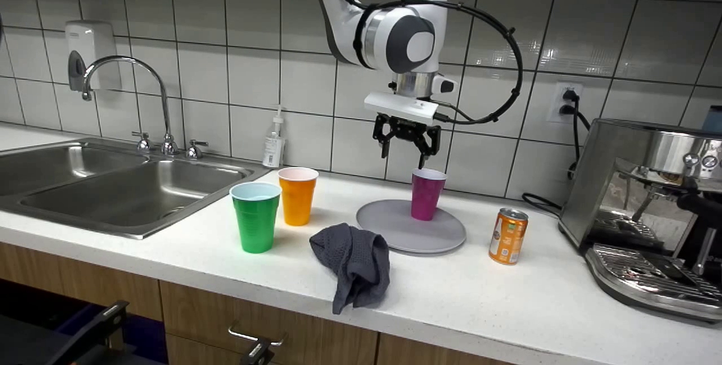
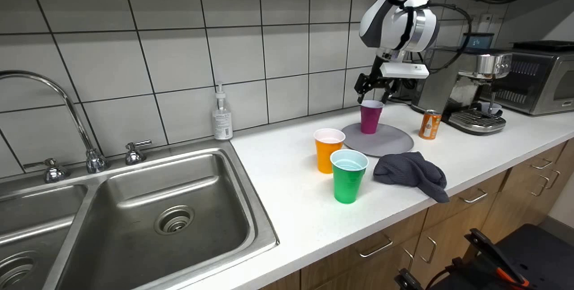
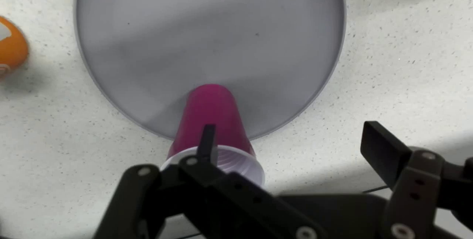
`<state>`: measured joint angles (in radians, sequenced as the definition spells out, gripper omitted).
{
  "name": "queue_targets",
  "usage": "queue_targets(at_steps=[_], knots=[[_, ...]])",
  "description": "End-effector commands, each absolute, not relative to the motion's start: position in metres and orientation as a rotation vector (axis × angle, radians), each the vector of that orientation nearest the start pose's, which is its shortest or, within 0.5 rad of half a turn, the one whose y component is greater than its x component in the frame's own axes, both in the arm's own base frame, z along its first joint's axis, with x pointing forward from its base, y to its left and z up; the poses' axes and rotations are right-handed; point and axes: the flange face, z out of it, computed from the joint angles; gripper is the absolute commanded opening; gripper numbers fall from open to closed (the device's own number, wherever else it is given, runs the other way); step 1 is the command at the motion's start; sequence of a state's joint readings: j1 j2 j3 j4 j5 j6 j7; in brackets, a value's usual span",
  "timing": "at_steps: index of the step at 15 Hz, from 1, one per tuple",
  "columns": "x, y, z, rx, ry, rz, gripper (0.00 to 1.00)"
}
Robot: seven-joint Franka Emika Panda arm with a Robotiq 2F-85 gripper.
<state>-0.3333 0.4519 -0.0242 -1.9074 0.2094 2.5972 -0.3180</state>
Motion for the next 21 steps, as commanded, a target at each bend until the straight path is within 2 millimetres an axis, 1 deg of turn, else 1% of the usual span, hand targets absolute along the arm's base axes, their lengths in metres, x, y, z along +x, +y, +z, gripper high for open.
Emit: queue_targets(at_steps=[1,6,11,16,21], knots=[[0.584,-0.212,0.296,-3.079,0.231,-0.408,1.0],[0.564,-0.192,0.296,-3.081,0.152,-0.378,1.0],[0.55,-0.171,0.295,-3.08,0.062,-0.344,1.0],[0.545,-0.147,0.292,-3.079,-0.043,-0.321,1.0],[0.547,-0.122,0.285,-3.074,-0.156,-0.294,1.0]])
